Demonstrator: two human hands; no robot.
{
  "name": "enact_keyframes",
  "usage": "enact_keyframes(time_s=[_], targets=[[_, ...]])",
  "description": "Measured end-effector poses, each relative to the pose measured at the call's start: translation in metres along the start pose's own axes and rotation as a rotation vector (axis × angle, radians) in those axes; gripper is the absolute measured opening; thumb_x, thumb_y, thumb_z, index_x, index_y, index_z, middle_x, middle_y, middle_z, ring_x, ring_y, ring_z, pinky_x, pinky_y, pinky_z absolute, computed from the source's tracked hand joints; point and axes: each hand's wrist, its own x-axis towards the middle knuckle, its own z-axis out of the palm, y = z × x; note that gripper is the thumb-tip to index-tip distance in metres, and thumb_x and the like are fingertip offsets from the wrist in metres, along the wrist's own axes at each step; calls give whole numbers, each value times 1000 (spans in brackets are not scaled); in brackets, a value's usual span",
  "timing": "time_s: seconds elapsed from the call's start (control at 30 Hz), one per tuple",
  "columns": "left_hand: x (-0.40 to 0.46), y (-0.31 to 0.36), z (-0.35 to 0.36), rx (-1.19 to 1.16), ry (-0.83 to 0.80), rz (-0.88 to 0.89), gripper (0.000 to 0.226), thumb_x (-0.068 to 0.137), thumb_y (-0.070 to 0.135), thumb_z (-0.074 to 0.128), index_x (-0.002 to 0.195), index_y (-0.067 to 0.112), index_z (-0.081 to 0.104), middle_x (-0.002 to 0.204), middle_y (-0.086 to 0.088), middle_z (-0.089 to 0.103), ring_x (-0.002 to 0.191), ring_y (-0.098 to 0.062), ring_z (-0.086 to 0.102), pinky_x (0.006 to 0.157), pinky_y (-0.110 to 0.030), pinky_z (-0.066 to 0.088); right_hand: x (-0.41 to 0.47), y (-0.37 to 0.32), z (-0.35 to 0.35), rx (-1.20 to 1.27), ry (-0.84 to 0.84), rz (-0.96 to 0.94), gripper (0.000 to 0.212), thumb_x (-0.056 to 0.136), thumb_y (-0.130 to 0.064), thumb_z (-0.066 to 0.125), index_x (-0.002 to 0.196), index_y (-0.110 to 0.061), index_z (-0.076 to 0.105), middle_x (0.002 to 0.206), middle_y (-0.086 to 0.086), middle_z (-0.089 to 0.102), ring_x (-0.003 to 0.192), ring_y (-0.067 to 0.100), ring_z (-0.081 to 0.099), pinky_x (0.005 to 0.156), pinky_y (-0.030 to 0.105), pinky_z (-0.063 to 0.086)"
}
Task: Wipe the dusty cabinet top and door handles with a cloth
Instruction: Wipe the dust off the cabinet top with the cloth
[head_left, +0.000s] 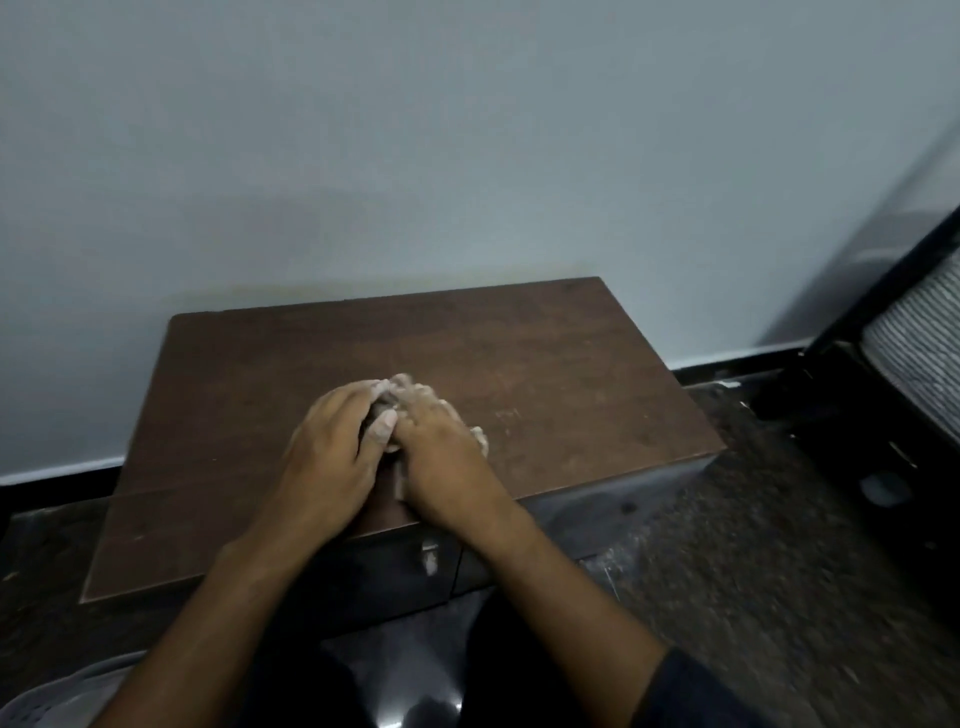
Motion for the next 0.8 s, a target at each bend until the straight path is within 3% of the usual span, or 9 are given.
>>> enact_keyframes(time_s=[0.07,0.13,0.23,0.3,0.43,0.53,0.67,0.8], targets=[[-7,8,1,-13,-3,-3,46,99,42,43,134,16,58,135,3,58,127,-13,49,106,-28,35,-5,53,-26,-30,18,93,80,74,-3,63,144,-37,46,157,-7,34,146,18,27,111,38,27],[-9,15,9,-37,-27,9,47,99,44,43,136,19,56,137,7,56,128,-8,47,107,-29,36,-16,127,-63,-78,102,292,82,67,-1,63,138,-39,51,153,-9,41,144,16,33,114,42,30],[-14,21,15,-46,-75,37,53,95,52,38,136,23,55,137,12,56,128,-4,47,106,-30,38,-48,212,-113,-96,229,421,66,74,3,56,136,-21,58,147,6,51,140,26,42,118,46,31],[-19,24,16,-57,-80,58,51,95,51,39,136,26,55,136,16,55,128,0,46,106,-28,38,-68,228,-126,-80,293,436,52,87,4,57,137,-10,57,146,14,51,140,31,42,119,46,29],[-41,29,9,-104,-51,56,43,96,44,44,134,29,56,134,23,54,128,7,43,105,-13,31,-103,194,-105,31,315,257,43,94,-13,52,137,-10,57,148,9,49,142,23,39,121,46,26],[-60,25,0,-132,-7,2,38,96,37,49,133,31,56,132,25,54,128,6,45,104,-4,28,-124,169,-100,43,148,35,47,95,-28,51,140,-12,55,150,5,46,144,18,37,121,33,25],[-75,16,-12,-109,29,-18,37,95,31,51,132,29,58,131,21,56,127,3,47,106,-7,30,-113,176,-129,-95,-61,-92,58,87,-30,62,144,-26,50,153,0,42,140,19,39,118,25,25],[-89,4,-24,-102,112,-60,37,95,26,53,131,21,61,130,15,58,126,0,49,107,-10,30,-85,170,-123,-293,-175,-309,57,96,-33,55,150,-22,41,159,1,33,148,21,29,117,47,33]])
